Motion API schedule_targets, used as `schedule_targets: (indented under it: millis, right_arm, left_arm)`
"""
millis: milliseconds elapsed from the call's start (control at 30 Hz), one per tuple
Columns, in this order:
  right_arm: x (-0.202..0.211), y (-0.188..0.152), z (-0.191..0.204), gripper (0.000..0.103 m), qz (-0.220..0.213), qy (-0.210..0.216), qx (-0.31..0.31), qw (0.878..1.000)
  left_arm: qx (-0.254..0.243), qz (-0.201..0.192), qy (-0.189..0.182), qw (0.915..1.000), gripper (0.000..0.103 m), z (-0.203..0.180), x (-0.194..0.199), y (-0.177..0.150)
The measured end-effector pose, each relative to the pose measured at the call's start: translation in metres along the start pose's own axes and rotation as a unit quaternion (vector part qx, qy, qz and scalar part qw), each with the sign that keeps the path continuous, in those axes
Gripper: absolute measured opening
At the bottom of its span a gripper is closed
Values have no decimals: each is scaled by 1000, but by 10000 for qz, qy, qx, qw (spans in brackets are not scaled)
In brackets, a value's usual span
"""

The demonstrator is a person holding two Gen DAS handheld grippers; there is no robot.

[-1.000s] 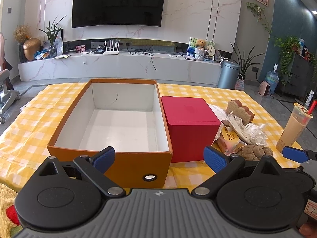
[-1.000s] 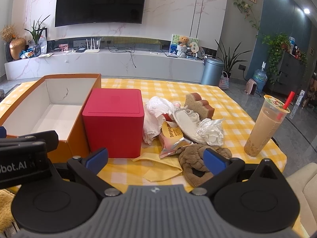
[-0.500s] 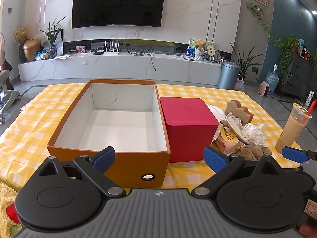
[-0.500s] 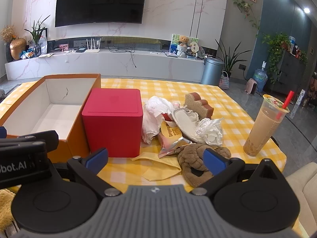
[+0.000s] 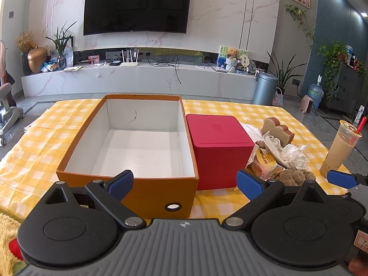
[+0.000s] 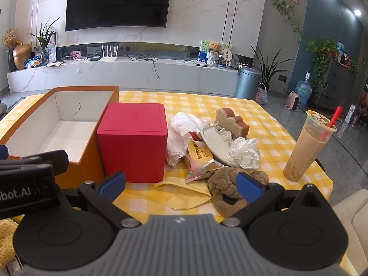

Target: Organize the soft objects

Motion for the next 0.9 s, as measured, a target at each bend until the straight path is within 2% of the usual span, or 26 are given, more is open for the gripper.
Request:
schedule_targets:
  millis: [433,633,767,900]
  right_arm:
    - [-2,-1,0,100,64,54,-10,10000]
    - [-7,-1,-8,100,234,98,-124,9996]
    - [-12,2,-22,100,260,-60,-75,9996]
    - [-17,13,-50,100,346,-124,-180,9992]
  left_arm:
    - [-24,-43,-19,10000,103,1,2,0]
    - [73,-654,-152,9977,103,-3,19,12]
    - [364,-766,-369,9957,103,-2,25,19]
    - [265,-835,-508,9949,103,-8,27,27]
Point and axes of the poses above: each gripper's, at about its wrist camera, not at the fingertips, and x roughly against the way its jaws point, z to its left, y to its top, the point moved 8 cm from there along -x, roughly the way its jaws point, and after that the axes turned 7 degrees about -x, right-handed, at the moved point
